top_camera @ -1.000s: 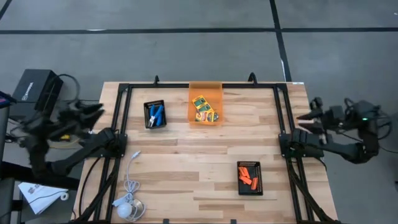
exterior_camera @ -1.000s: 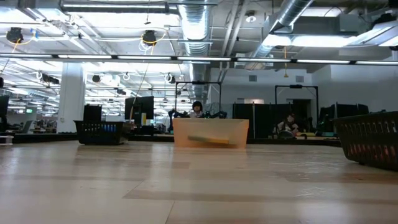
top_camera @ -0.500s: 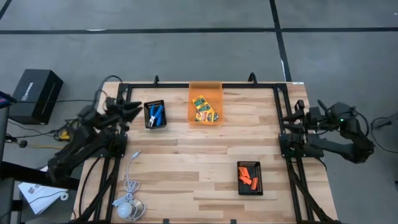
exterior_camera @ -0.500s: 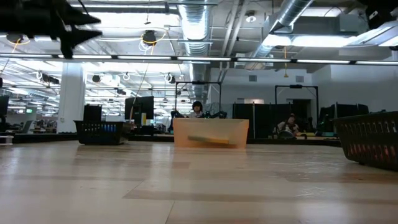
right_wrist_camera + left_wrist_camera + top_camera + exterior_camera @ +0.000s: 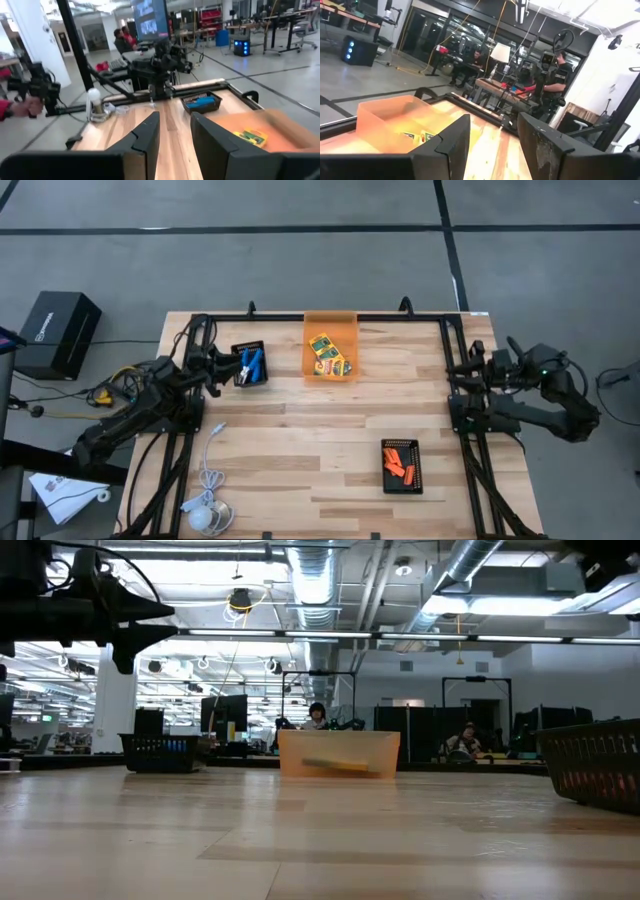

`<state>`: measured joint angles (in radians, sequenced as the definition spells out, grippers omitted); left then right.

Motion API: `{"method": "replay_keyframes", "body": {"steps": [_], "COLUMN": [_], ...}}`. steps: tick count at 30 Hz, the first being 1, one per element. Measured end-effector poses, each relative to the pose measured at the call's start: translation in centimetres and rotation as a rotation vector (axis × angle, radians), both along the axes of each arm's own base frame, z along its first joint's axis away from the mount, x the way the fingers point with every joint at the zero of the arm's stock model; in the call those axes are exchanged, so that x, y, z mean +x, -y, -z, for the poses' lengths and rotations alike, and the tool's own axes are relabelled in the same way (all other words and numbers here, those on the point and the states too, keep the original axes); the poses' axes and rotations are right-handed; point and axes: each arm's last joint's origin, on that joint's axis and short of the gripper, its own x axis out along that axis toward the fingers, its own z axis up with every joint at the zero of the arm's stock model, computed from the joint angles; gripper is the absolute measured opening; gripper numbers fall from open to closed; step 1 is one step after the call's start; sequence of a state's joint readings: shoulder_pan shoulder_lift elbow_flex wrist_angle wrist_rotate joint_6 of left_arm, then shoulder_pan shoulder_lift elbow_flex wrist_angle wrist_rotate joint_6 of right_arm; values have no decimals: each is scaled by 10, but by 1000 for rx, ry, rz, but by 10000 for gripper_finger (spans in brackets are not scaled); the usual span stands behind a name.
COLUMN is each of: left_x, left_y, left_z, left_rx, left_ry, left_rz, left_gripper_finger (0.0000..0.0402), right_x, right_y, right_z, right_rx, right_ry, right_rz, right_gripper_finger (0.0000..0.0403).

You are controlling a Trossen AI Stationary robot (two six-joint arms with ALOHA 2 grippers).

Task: Pick & Place School Supplies
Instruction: Return to Home Position

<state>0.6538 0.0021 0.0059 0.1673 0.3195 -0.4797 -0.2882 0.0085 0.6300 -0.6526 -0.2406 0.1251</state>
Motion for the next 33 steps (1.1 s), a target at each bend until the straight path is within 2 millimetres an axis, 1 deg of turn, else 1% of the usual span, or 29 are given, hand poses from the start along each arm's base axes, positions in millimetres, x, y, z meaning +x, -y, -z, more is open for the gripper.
{"method": "replay_keyframes", "body": {"steps": [2,4,6,7,8,10,13,16,17,19,23,27,30,33], "left_x": [0,0,0,0,0,0,0,0,0,1,0,0,1,1], "left_y": [0,0,0,0,0,0,0,0,-1,-2,-3,-3,-3,-4], "left_z": [0,0,0,0,0,0,-1,1,3,9,11,10,10,11], "left_rx": [-2,-14,-20,-22,-23,-26,-21,3,6,-6,16,18,23,-26], "left_ry": [-1,4,6,7,7,12,13,-14,-38,-93,-124,-120,-119,-111], "left_rz": [1,3,4,4,5,6,8,0,-9,-36,-83,-83,-83,-78], "left_gripper_finger": [161,161,161,161,161,161,161,161,161,161,162,163,162,162], "right_x": [4,13,20,24,29,44,63,73,75,76,79,81,81,81], "right_y": [1,4,6,7,9,13,19,22,23,24,28,28,28,28], "right_z": [0,-1,2,7,16,41,76,114,121,121,129,131,131,131], "right_rx": [37,75,48,34,29,28,21,76,98,59,46,100,103,104], "right_ry": [33,113,171,168,141,87,87,13,9,14,-62,-87,-88,-89], "right_rz": [1,0,-2,-1,0,2,2,10,17,39,125,126,124,124], "right_gripper_finger": [103,103,103,103,103,103,103,103,103,103,103,103,103,103]}}
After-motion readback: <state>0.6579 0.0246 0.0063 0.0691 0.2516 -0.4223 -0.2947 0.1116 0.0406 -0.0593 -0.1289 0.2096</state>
